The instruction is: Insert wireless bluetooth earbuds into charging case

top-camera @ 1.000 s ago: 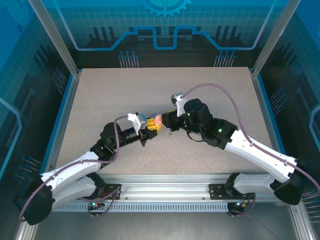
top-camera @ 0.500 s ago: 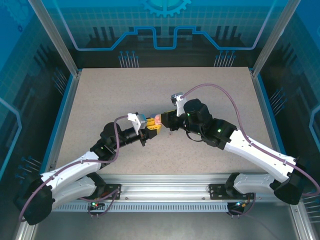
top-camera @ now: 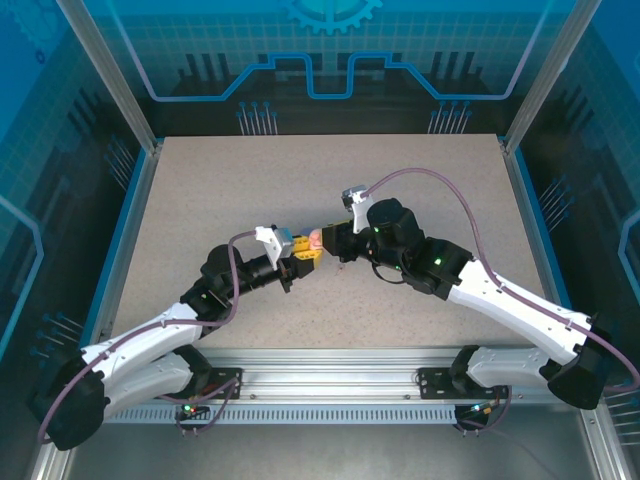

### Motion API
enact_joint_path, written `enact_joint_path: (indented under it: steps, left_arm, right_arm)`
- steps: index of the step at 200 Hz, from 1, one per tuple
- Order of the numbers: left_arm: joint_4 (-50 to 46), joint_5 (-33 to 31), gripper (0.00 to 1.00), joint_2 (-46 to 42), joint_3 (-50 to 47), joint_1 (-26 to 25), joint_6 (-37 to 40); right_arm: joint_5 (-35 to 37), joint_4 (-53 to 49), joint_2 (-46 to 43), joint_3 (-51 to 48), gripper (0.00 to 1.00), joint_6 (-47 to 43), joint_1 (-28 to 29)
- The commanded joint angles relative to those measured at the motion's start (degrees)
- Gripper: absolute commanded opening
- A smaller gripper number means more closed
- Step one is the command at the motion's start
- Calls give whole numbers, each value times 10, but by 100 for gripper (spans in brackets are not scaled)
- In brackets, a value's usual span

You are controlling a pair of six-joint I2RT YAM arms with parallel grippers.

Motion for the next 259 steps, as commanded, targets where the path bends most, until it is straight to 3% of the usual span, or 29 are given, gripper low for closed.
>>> enact_joint_path:
  steps: [1, 259]
  left_arm:
    - [35, -10, 5, -12, 12, -5, -8]
    - [42, -27, 6, -13, 5, -5, -9]
  right_arm:
    - [-29, -8, 10, -12, 25, -1, 17]
    - [-7, -31, 5, -18, 30, 9, 17]
